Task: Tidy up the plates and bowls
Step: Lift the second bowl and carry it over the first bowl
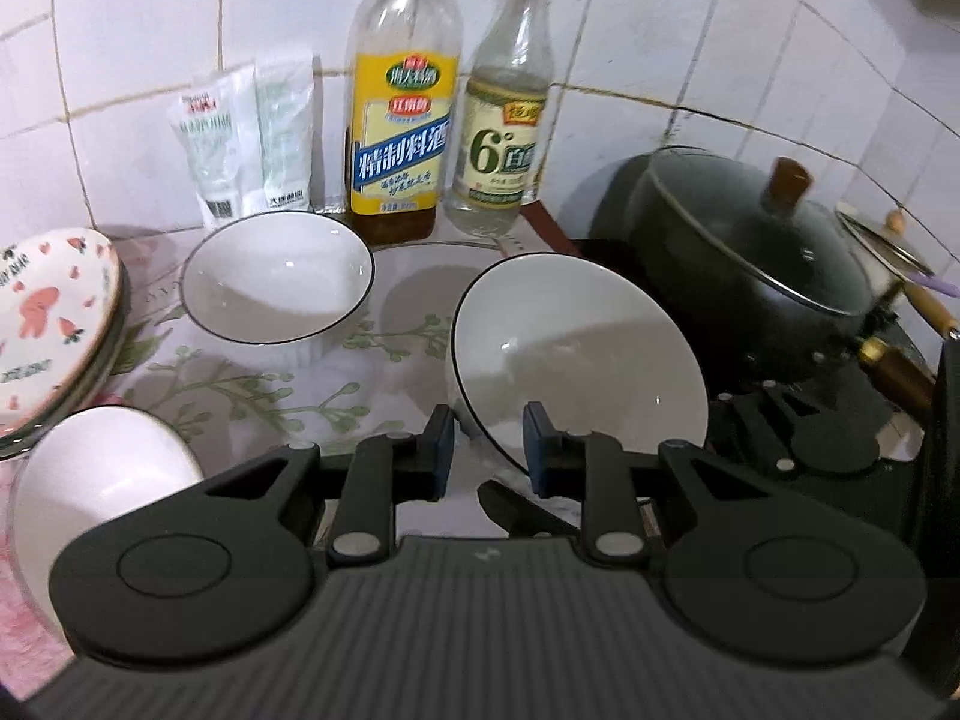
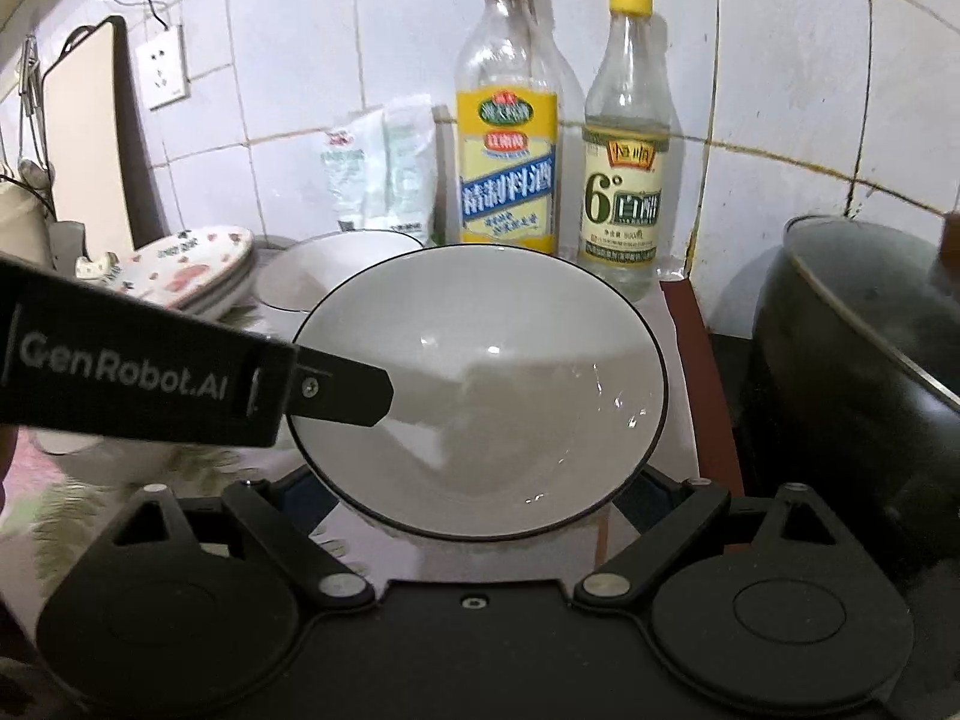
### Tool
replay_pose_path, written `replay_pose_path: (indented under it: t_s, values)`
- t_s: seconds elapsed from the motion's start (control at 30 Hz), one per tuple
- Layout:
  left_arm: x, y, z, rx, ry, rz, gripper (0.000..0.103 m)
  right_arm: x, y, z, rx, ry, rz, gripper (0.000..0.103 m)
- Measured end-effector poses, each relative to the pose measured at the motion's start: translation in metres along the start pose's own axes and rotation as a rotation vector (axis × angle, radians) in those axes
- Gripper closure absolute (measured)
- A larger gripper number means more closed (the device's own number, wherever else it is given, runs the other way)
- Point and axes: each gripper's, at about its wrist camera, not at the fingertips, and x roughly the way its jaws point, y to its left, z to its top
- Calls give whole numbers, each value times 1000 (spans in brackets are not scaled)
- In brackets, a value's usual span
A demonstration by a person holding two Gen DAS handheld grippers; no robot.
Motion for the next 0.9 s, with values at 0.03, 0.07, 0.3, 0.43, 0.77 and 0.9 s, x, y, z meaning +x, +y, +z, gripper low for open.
replay_pose_path:
  t_s: [0.03, 0.07, 0.3, 0.43, 0.77, 0.9]
  values:
    - [-8, -1, -1, 8, -1, -6, 80, -8, 5, 1, -2, 3, -5, 6]
    - [-15, -1, -1, 12, 0, -13, 80, -16, 10, 2, -5, 6, -10, 6]
    - [-78, 2, -7, 46, -23, -50, 80, -65, 44, 13, -33, 11, -26, 6]
    - [-111, 5, -10, 60, -49, -50, 80, -86, 64, 21, -46, -1, -17, 6]
    - [-164, 35, -21, 25, -79, -27, 80, -112, 119, 32, -115, -8, -8, 6]
    - [-175, 53, -23, 3, -81, -8, 80, -110, 139, 36, -132, -4, 15, 6]
